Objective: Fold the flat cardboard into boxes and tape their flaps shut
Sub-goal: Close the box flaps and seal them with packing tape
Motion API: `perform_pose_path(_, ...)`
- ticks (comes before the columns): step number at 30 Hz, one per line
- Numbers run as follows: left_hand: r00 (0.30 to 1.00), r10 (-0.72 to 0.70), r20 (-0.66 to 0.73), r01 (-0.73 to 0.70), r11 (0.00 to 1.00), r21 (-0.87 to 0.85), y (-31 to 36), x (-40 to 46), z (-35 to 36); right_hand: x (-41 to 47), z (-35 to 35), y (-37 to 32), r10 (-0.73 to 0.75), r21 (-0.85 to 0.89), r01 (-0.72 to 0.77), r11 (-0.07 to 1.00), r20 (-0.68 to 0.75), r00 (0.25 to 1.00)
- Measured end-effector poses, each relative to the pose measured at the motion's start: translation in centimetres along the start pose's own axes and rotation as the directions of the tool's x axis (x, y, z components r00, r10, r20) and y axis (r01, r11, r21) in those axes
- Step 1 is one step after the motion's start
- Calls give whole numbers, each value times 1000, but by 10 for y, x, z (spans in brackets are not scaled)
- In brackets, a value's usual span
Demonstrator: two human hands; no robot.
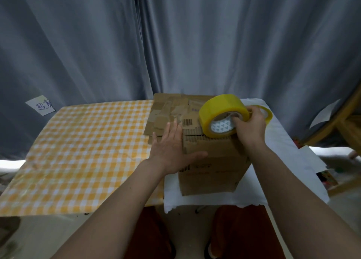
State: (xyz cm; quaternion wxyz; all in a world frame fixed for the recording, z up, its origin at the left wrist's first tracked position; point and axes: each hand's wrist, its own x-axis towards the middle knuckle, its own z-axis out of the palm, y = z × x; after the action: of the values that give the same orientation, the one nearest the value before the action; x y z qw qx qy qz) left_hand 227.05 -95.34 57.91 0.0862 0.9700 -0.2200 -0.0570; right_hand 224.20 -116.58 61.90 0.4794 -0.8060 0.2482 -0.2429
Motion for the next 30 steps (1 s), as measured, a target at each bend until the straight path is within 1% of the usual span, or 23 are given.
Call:
perform_pose_path(2, 1000, -20, -1, 20, 998, 57, 12, 4, -3, -4, 4, 3, 41, 9, -41, 999, 28, 999)
perform_pose_path(4, 999, 35, -41, -30, 993, 110, 22, 6, 0, -4, 4, 5, 43, 10, -43, 999, 41, 998)
perform_pose_path(6, 996, 81, -48, -76, 991, 111, 26, 7, 4, -4, 3, 6, 18, 15, -19, 1000, 61, 998)
perform_pose_path(10, 997, 73, -36, -69, 991, 115, 21, 12, 5, -4, 5, 7, -46, 18, 45, 999, 69, 997)
perform_pose_path(12, 995, 81, -55, -74, 989, 126, 22, 12, 5, -1, 3, 7, -76, 37, 75, 997, 30, 997)
perform_pose_path(15, 995, 72, -61, -65, 991, 117, 21, 10, 6, 6, -9, 11, -131, 7, 132, 991, -79, 988)
perform_pose_path(20, 996, 65, -67, -58, 993, 102, 22, 9, 5, 24, -29, 19, -98, -5, 98, 995, -170, 981)
perform_pose_path(22, 996, 62, -62, -55, 993, 107, 22, 9, 5, 25, -30, 21, -59, 101, 75, 992, -150, 987)
perform_pose_path(24, 997, 57, -51, -51, 992, 112, 22, 8, 4, 23, -30, 22, -5, 226, 18, 974, -56, 998)
perform_pose_path(25, 997, 54, -49, -49, 993, 110, 23, 8, 4, 23, -31, 22, 6, 249, -6, 969, -1, 1000)
perform_pose_path(26, 997, 55, -49, -50, 993, 108, 23, 7, 4, 24, -33, 23, -6, 233, -1, 973, 32, 999)
perform_pose_path(27, 997, 57, -49, -51, 993, 110, 24, 7, 4, 27, -36, 22, -41, 183, 34, 982, 34, 999)
perform_pose_path(29, 998, 54, -37, -50, 992, 115, 22, 6, 3, 34, -45, 23, -125, 37, 127, 991, -37, 991)
perform_pose_path(30, 998, 46, -31, -42, 993, 114, 21, 6, 2, 38, -51, 25, -149, -35, 147, 989, -87, 985)
